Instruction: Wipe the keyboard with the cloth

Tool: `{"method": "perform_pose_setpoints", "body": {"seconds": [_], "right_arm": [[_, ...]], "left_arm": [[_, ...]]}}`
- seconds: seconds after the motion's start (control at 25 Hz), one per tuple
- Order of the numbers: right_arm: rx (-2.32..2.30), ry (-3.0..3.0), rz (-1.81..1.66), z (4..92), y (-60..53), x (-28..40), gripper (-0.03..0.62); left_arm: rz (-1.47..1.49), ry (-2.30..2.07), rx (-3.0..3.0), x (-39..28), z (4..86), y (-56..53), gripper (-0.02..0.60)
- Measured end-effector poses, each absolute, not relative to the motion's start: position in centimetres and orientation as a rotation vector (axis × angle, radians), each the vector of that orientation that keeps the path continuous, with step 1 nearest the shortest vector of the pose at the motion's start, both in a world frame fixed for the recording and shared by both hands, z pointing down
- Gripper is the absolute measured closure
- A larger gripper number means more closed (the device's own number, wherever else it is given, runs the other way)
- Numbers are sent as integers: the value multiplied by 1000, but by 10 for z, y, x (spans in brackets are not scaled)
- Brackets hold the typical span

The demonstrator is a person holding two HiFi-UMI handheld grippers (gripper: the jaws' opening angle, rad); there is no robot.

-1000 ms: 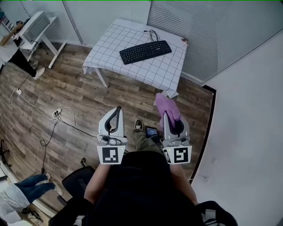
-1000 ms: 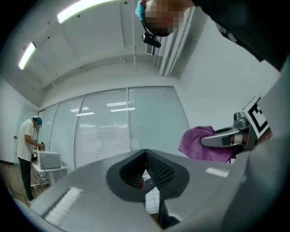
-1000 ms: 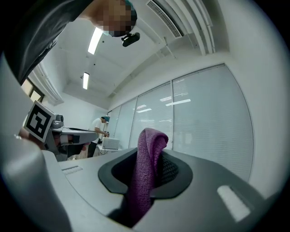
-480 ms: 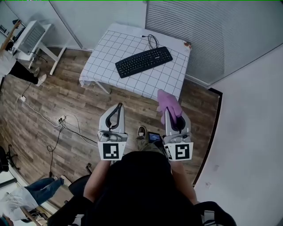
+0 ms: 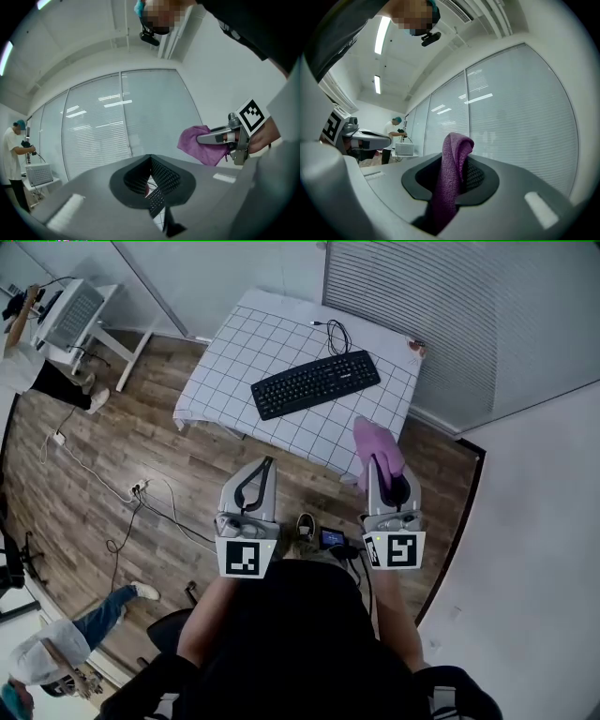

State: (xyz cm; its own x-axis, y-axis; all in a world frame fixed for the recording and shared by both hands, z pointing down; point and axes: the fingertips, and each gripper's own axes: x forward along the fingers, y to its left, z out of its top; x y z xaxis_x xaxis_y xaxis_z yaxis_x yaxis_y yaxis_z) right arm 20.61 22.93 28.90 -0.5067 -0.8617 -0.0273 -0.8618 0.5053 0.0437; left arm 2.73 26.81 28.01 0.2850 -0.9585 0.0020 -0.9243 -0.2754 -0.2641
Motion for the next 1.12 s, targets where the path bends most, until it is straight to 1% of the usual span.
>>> {"method": "perform_pose_setpoints", "body": {"seconds": [0.28, 0.52, 0.64, 0.76, 0.8, 0.88, 1.04, 1.12], "right_arm": [[-1599, 2742, 51, 304, 177, 199, 499], [-1673, 2774, -10, 325, 121, 180, 497], [-1677, 2850, -74, 338, 88, 162, 496], [-1718, 2874, -154, 354, 52, 159, 496], [-1750, 2872, -173, 359, 39, 162, 496], [-1803, 2879, -189, 370, 18, 165, 496], [-1824, 2908, -276, 395, -24, 171, 494], [-1832, 2918, -320, 408, -46, 178, 496]], "left_arm": [[-238, 1691, -2380, 10, 298, 222, 581], [-210, 1568, -2439, -19, 313, 164, 581], [-309, 1624, -2596, -50, 352, 132, 581], [-386, 1580, -2699, -76, 388, 103, 580], [-400, 1540, -2726, -81, 400, 94, 567], [-438, 1455, -2762, -93, 427, 79, 521], [-624, 1228, -2787, -105, 486, 61, 429], [-692, 1166, -2819, -105, 506, 55, 417]]}}
